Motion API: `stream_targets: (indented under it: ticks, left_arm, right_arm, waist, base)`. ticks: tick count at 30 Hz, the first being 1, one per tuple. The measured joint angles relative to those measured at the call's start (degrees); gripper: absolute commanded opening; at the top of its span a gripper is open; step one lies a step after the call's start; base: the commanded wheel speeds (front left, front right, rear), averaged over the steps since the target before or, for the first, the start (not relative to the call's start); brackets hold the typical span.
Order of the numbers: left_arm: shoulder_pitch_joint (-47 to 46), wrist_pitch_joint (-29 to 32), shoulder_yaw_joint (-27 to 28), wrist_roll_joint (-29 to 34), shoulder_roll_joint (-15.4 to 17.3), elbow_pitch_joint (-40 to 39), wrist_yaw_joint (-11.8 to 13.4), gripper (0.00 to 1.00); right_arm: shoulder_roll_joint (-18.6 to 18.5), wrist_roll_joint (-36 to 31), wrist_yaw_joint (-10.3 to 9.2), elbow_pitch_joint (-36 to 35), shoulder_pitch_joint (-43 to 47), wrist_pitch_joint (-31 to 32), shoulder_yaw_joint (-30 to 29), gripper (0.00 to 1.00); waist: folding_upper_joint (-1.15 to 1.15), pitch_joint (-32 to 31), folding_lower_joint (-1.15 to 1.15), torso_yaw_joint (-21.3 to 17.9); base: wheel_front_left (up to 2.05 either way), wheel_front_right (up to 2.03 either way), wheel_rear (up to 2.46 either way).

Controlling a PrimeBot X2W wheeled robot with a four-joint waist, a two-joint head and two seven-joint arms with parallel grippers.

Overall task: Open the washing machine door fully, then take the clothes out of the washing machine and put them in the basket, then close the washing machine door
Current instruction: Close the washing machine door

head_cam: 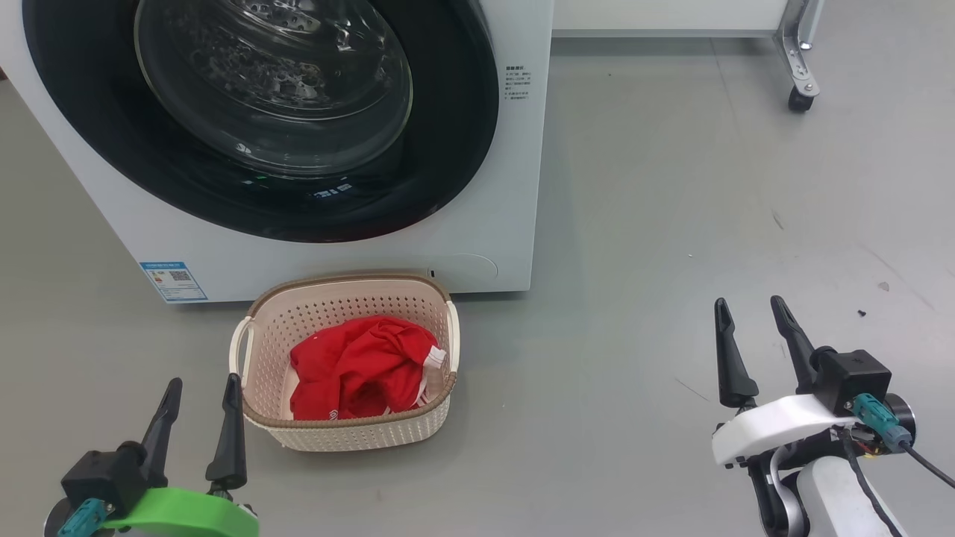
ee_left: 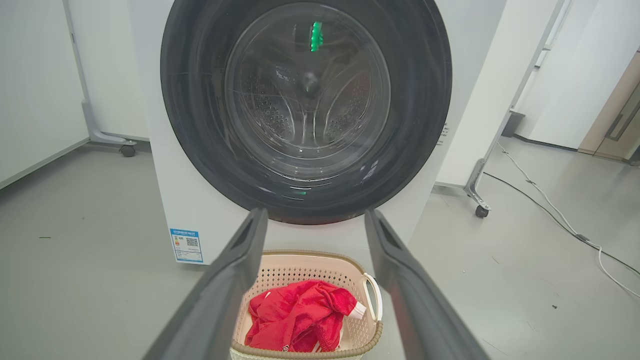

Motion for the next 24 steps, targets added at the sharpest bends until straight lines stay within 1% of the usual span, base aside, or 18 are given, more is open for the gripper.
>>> stream_targets:
  ticks: [15,24]
  left_arm:
    - [0.05,0.0,0.29,0.44,0.0,1.58,0.0,1.0]
    - [0.09,0.0,0.01,-0.71,-0.32,1.77,0.0,1.0]
  right_arm:
    - [0.15,-0.53,-0.1,-1.22,1.22,0.0,-0.27,1.0]
    - [0.21,-0.94,-0.14,-1.74,2.23,0.0,-0.73,1.0]
  waist:
    - [0.0,0.3,0.0,0.43]
    - [0.0,0.35,0.0,0.78]
  base:
    - [0.0,0.0,0.0]
    - [0.0,0.0,0.0]
